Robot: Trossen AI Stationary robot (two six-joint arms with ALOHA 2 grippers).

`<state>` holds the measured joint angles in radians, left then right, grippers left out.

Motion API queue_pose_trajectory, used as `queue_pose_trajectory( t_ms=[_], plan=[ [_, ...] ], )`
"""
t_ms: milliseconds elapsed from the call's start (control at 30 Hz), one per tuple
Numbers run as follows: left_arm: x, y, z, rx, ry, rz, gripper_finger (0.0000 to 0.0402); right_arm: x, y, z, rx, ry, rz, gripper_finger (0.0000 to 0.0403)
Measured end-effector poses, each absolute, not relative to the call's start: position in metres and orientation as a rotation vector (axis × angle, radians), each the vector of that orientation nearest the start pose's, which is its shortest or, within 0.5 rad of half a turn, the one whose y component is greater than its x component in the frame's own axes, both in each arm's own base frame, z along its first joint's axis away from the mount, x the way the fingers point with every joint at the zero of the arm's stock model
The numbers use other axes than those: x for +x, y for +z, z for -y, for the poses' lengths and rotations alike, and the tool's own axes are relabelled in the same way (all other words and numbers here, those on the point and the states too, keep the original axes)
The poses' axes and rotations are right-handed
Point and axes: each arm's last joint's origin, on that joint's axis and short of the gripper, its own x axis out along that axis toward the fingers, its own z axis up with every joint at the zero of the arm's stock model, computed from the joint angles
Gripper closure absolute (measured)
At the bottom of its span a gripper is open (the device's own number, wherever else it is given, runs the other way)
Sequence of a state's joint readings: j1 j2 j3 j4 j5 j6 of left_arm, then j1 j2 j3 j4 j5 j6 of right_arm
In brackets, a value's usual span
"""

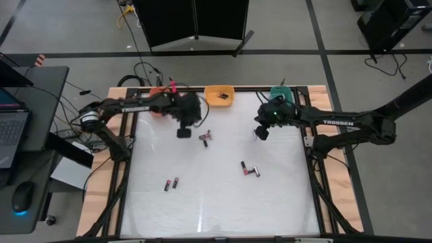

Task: Sort batteries
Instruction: Put the gold battery into the yellow bin

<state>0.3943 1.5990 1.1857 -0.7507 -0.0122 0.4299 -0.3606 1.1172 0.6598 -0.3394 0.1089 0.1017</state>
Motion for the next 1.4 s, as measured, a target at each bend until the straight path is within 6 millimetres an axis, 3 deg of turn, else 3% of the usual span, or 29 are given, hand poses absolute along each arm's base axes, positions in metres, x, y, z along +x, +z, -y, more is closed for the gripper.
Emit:
queue_pose_trajectory(
  t_ms=[300,467,667,967,1200,1400],
  plan=[
    [0.349,0.245,-0.187,0.246,0.144,-1.136,0.0356,0.206,0.220,0.079,0.199,-0.479,-0.741,0.0383],
    [0.379,0.235,-0.224,0.261,0.116,-1.204,0.0356,0.206,0.220,0.079,0.197,-0.478,-0.739,0.0383],
    [0.397,0.218,-0.255,0.284,0.068,-1.275,0.0356,0.207,0.221,0.079,0.187,-0.475,-0.721,0.0383],
    [0.407,0.187,-0.277,0.299,0.029,-1.350,0.0356,0.208,0.222,0.079,0.191,-0.475,-0.711,0.0383],
    [0.406,0.185,-0.278,0.295,0.025,-1.359,0.0356,0.208,0.222,0.079,0.195,-0.476,-0.711,0.0383],
    [0.407,0.185,-0.278,0.293,0.026,-1.359,0.0315,0.208,0.222,0.079,0.195,-0.476,-0.711,0.0383]
  ],
)
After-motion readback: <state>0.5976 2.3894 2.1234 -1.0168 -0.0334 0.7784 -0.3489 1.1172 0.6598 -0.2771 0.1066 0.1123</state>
